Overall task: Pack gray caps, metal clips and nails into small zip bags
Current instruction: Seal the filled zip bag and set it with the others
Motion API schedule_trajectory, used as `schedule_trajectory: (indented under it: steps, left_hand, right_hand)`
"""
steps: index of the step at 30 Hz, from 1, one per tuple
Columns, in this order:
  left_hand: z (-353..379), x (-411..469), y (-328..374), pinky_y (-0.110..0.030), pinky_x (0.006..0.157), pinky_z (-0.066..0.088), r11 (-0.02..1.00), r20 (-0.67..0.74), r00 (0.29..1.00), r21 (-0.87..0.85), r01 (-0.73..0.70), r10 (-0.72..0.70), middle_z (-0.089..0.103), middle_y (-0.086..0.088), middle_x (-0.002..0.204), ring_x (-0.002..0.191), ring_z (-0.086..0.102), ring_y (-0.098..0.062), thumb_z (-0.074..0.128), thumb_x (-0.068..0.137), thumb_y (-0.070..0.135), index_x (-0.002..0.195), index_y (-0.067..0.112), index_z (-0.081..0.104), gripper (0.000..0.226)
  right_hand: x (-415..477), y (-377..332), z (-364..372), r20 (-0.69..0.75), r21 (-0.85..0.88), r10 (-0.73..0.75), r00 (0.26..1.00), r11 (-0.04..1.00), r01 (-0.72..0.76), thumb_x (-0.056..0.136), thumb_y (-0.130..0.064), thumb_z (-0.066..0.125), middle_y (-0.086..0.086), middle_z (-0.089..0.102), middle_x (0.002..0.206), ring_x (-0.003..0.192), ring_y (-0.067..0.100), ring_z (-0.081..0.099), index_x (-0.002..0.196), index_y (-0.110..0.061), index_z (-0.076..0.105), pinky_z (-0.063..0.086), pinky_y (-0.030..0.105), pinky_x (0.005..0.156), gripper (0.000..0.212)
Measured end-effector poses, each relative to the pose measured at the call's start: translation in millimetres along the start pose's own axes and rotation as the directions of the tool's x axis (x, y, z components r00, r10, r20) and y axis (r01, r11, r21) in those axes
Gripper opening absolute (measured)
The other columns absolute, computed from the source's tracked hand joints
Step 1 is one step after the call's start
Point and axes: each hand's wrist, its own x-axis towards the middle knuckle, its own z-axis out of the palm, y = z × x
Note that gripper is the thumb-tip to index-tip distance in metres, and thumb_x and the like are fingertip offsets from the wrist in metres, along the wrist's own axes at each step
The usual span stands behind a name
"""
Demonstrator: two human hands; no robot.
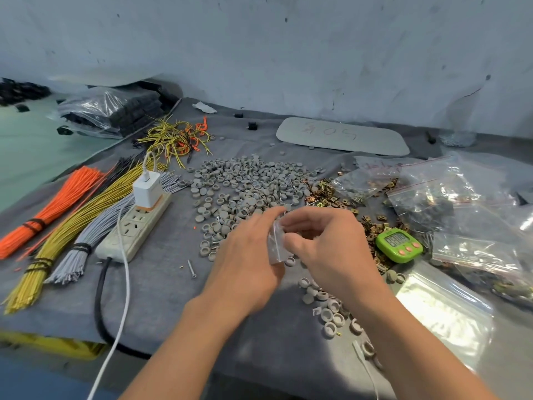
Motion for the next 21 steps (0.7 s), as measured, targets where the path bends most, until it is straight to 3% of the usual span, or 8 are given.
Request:
schedule_trajectory:
  steps: [5,9,11,14,17,21]
  left_hand:
    - [-4,1,5,-0.026,0.095,0.047,0.985,-0.001,1.0,-0.17,0.03,-0.03,0.063,0.019,0.131,0.116,0.06,-0.01,0.075,0.077,0.02,0.145,0.052,0.038,0.083]
    - [-11,3,0,-0.012,0.083,0.039,0.975,-0.044,0.997,-0.215,0.045,-0.056,0.065,0.016,0.116,0.099,0.061,-0.007,0.075,0.079,0.013,0.145,0.047,0.042,0.081]
    - [-15,5,-3,-0.007,0.073,0.038,0.969,-0.074,0.993,-0.237,0.075,-0.095,0.064,0.017,0.109,0.086,0.059,-0.002,0.074,0.08,0.013,0.143,0.048,0.043,0.079]
    - [-20,6,-7,-0.009,0.068,0.039,0.958,-0.107,0.984,-0.262,0.114,-0.146,0.063,0.016,0.105,0.081,0.059,-0.003,0.073,0.081,0.014,0.141,0.049,0.043,0.076]
    - [-23,8,-10,-0.025,0.077,0.044,0.956,-0.115,0.98,-0.265,0.128,-0.163,0.064,0.013,0.108,0.085,0.061,-0.012,0.073,0.082,0.013,0.143,0.047,0.043,0.077]
    - [-25,6,-10,-0.03,0.086,0.045,0.969,-0.112,0.981,-0.212,0.13,-0.156,0.064,0.013,0.116,0.091,0.061,-0.016,0.074,0.083,0.015,0.147,0.045,0.039,0.079]
  right_hand:
    - [2,-1,5,0.046,0.096,-0.025,0.999,0.995,0.021,0.084,-0.004,0.075,-0.017,0.078,0.079,0.074,-0.002,0.073,0.089,-0.028,0.083,0.055,0.015,0.064,0.025]
    - [6,4,-7,-0.112,0.078,-0.052,0.992,0.995,0.061,0.086,-0.008,0.074,-0.02,0.077,0.078,0.075,-0.002,0.073,0.085,-0.03,0.082,0.058,0.017,0.065,0.024]
    - [9,8,-17,-0.141,-0.036,-0.022,0.99,0.999,0.017,0.087,-0.013,0.075,-0.021,0.076,0.074,0.07,-0.004,0.072,0.083,-0.033,0.081,0.054,0.013,0.061,0.02]
    - [10,16,-25,0.053,-0.398,0.051,0.997,0.917,-0.026,0.089,-0.016,0.075,-0.022,0.071,0.071,0.066,-0.007,0.068,0.082,-0.034,0.079,0.048,0.006,0.055,0.019]
    - [6,21,-24,0.212,-0.649,0.174,0.962,0.761,0.005,0.086,-0.026,0.073,-0.015,0.073,0.079,0.074,0.007,0.069,0.087,-0.031,0.079,0.062,0.031,0.072,0.007]
    - [-1,21,-18,0.305,-0.73,0.242,0.921,0.68,0.063,0.082,-0.036,0.075,-0.009,0.073,0.084,0.079,0.016,0.069,0.087,-0.03,0.076,0.061,0.035,0.075,0.008]
